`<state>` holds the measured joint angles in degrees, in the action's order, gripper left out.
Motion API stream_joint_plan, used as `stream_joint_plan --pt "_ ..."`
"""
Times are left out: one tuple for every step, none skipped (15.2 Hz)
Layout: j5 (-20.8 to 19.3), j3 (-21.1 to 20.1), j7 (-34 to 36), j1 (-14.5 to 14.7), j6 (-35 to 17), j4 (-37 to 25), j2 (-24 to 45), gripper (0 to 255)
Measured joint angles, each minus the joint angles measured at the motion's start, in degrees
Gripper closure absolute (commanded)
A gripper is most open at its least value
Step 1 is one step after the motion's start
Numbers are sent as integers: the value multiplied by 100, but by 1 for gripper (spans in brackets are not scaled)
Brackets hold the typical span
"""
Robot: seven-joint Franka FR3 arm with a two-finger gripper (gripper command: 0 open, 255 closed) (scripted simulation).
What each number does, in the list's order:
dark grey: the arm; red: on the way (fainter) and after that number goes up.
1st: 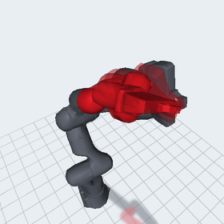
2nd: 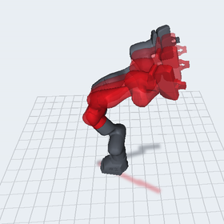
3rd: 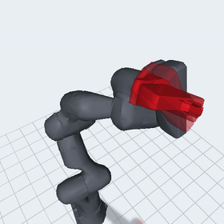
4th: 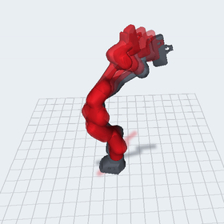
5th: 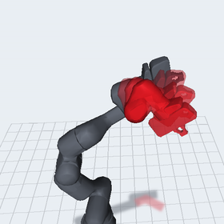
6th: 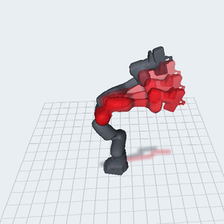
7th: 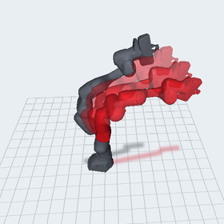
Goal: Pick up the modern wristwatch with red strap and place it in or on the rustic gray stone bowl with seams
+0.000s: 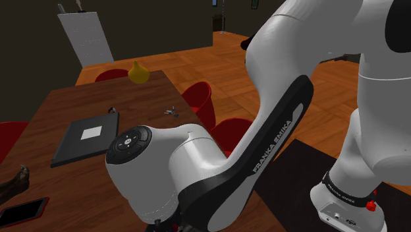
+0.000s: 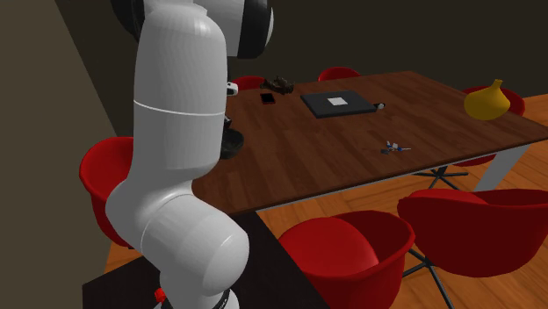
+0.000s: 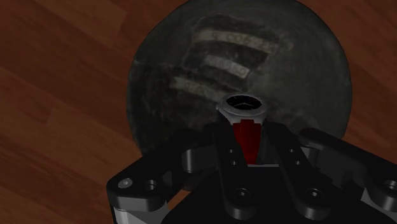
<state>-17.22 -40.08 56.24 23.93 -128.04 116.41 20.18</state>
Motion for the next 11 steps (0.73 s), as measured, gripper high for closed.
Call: stream_joint_plan --pt "0 0 0 0 -2 2 0 255" --pt "-1 1 0 -1 -3 2 0 255" --pt "-1 1 0 -1 -3 2 0 255" --pt "-1 1 0 -1 -3 2 0 0" --pt "-1 1 0 -1 -3 2 0 0" --pt "-1 1 0 -1 -3 2 0 0" --pt "-1 0 0 -1 -3 2 0 0" --pt "-1 0 0 -1 -3 2 0 0" --pt "-1 0 0 -1 -3 2 0 0" --pt "-1 0 0 -1 -3 2 0 0" --pt "51 -28 -34 -22 68 -27 -56 0"
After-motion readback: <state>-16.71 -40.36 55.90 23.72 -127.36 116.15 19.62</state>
